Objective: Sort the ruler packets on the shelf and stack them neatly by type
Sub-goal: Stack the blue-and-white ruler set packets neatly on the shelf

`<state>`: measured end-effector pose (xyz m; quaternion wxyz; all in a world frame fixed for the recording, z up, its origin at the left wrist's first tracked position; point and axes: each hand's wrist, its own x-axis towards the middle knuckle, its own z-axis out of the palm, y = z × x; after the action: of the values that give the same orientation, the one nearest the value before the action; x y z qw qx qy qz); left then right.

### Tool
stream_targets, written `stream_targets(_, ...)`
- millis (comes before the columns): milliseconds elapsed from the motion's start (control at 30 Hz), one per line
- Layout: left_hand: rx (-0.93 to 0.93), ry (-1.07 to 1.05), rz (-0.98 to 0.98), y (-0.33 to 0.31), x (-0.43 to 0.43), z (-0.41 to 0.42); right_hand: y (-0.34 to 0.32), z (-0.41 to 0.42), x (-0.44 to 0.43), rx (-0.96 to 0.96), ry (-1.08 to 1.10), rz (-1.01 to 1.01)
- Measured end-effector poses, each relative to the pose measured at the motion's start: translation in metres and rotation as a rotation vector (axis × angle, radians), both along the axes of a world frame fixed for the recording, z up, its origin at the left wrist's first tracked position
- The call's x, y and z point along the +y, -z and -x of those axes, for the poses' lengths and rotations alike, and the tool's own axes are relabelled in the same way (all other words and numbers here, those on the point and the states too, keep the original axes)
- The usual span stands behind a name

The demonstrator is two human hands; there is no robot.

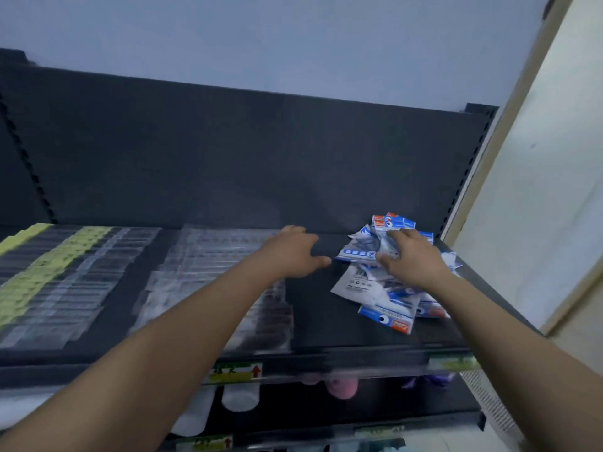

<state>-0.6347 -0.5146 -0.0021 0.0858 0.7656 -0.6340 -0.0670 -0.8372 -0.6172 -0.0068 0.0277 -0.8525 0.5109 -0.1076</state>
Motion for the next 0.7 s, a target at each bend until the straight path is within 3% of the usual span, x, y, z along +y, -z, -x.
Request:
stream_targets(167,0.089,-0.016,-0.042,0.015,-0.050,0.055,0.009,0.046,-0.050,-0.011,0.062,-0.066)
stream_targets(300,0.183,-0.031,-0.098,0.030,-0.080,0.081,0.025,0.067,-0.082,-0.019,0.124,-0.286)
stream_targets(400,0.197,-0.011,-0.107,0.037,-0.092,0.090,0.037,0.067,-0.087,-0.014,0.029,-0.394)
stream_targets(567,0.064,-0.298,-0.048,0.026,-0.086,0.088,0.045,0.054,-0.087,-0.058,-0.135,-0.348)
stream_targets(700,0.071,-0.354,0.035,0.022,-0.082,0.074,0.044,0.031,-0.080,-0.127,-0.281,-0.410)
